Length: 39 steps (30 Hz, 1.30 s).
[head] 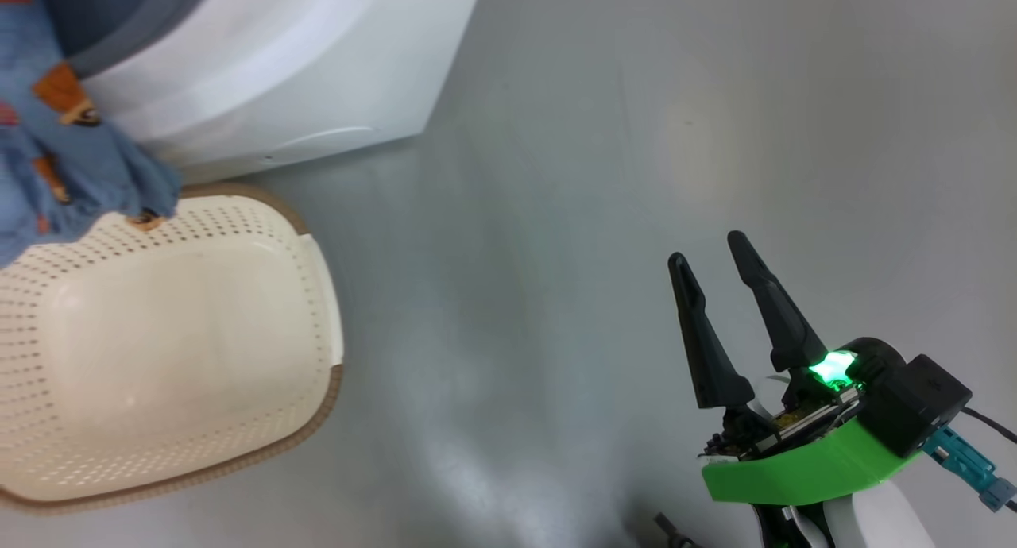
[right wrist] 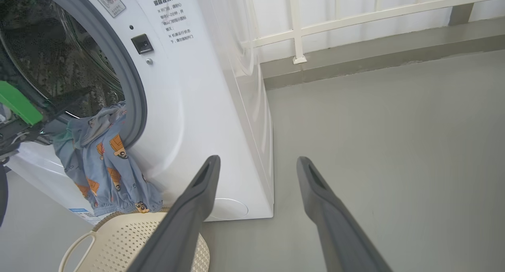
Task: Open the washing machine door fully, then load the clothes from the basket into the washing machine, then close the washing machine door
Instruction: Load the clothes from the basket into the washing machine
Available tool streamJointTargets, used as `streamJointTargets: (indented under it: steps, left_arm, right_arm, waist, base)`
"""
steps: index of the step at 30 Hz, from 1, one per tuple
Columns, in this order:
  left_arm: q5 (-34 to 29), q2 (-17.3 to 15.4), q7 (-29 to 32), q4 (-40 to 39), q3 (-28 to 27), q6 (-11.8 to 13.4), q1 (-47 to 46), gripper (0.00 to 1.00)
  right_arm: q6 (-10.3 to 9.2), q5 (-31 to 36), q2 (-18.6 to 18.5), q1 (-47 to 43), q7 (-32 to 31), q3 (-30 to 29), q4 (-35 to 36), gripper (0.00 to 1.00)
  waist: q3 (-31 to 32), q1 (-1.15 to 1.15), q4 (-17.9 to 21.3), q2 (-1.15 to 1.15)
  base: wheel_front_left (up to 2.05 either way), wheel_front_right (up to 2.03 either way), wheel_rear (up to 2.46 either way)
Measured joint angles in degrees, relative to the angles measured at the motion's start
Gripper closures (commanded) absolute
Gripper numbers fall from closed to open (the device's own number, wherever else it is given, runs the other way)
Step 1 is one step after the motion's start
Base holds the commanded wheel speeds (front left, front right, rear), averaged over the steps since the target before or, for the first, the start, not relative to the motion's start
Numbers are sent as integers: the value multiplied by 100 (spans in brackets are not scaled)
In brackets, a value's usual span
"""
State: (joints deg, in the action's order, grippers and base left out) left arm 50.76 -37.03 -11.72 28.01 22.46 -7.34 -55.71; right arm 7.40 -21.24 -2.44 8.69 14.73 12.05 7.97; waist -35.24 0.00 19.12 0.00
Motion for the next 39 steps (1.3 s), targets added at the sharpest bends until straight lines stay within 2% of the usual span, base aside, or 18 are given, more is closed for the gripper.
streamJointTargets:
  steps: [17, 27, 39]
  left_arm:
    - [69, 30, -292, -1294, -637, 134, 1824, 0]
    - [-377, 403, -293, -2138, -1568, 144, 3126, 0]
    - [-764, 736, -293, -2870, -2571, -1, 4490, 0]
  right_arm:
    - [0, 134, -20, 88, 0, -188, -330, 0]
    - [0, 210, -29, 118, 0, -319, -419, 0]
    - [0, 305, -31, 216, 0, -392, -394, 0]
  waist:
    - [573, 0, -563, 0]
    - [806, 0, -849, 0]
    - [877, 0, -898, 0]
  base:
    - [0, 0, 0]
    - [0, 0, 0]
    - [0, 0, 0]
